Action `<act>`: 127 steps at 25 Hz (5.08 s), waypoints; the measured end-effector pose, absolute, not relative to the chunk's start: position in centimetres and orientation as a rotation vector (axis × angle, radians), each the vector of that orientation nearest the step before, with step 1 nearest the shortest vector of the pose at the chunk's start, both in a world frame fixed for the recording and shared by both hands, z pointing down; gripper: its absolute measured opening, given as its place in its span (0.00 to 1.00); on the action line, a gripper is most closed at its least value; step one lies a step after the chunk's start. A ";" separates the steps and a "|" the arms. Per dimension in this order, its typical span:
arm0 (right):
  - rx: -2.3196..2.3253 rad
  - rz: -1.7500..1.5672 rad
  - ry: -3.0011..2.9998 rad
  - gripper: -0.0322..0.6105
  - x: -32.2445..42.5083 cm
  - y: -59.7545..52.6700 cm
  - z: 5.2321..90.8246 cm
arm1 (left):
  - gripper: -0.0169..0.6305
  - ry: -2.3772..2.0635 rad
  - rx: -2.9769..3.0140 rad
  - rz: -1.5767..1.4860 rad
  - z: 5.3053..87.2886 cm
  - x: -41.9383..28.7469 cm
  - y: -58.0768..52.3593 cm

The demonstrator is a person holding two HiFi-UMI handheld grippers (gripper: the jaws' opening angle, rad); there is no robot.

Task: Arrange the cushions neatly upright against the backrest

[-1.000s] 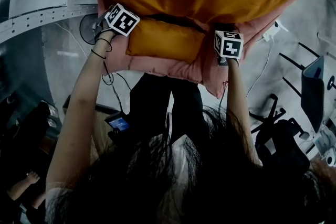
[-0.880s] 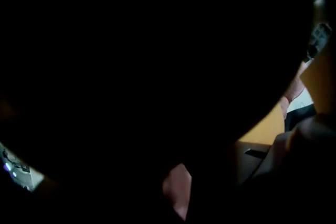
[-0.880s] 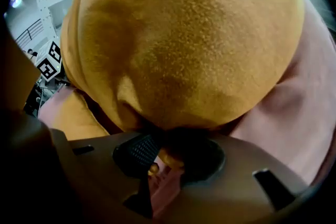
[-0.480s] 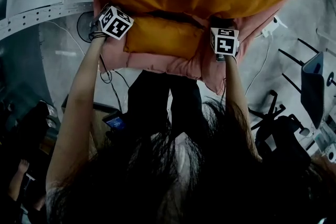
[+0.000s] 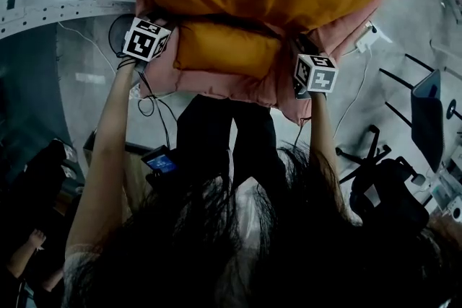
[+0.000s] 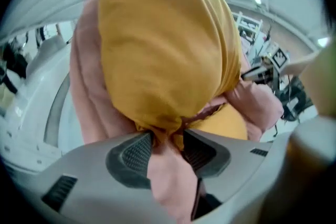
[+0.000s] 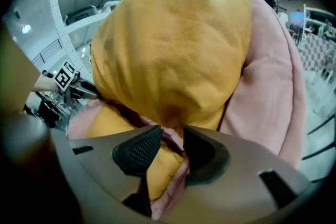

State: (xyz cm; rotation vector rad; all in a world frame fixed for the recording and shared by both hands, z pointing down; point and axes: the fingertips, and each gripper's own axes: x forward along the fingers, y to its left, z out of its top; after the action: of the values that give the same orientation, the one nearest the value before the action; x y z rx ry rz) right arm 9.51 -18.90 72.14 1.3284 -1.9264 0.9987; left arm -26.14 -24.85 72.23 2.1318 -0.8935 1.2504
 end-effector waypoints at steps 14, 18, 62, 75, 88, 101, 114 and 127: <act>1.190 1.350 -1.886 0.43 4.4 -13.6 77.2 | 0.54 -0.821 1.949 1.105 75.2 -22.3 -20.0; 1.255 1.500 -1.789 0.46 5.3 -14.2 80.0 | 0.55 -0.841 1.832 1.019 76.8 -22.6 -20.3; 1.386 1.084 -2.117 0.12 6.3 -13.5 68.3 | 0.26 -1.057 2.162 0.922 69.5 -19.6 -19.4; 1.164 1.100 -1.965 0.12 5.2 -16.5 76.1 | 0.27 -1.009 2.018 1.144 77.8 -20.6 -21.0; 1.137 1.139 -1.967 0.13 5.2 -17.7 77.6 | 0.30 -0.987 1.941 1.164 79.3 -20.5 -21.7; 1.221 1.287 -1.953 0.27 6.1 -15.4 73.6 | 0.33 -1.049 1.830 1.043 75.3 -21.6 -16.4; 1.288 1.183 -2.223 0.27 5.7 -14.4 59.4 | 0.32 -1.150 1.920 0.596 61.2 -15.9 -15.1; 1.213 1.046 -2.484 0.25 5.0 -13.2 46.8 | 0.28 -1.187 2.164 0.387 47.4 -6.8 -14.8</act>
State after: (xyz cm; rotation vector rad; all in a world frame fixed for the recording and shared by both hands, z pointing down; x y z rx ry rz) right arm 5.01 -13.18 46.85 1.2132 -2.4837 1.0460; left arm -6.77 -14.78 47.44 2.1635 -1.1868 0.3867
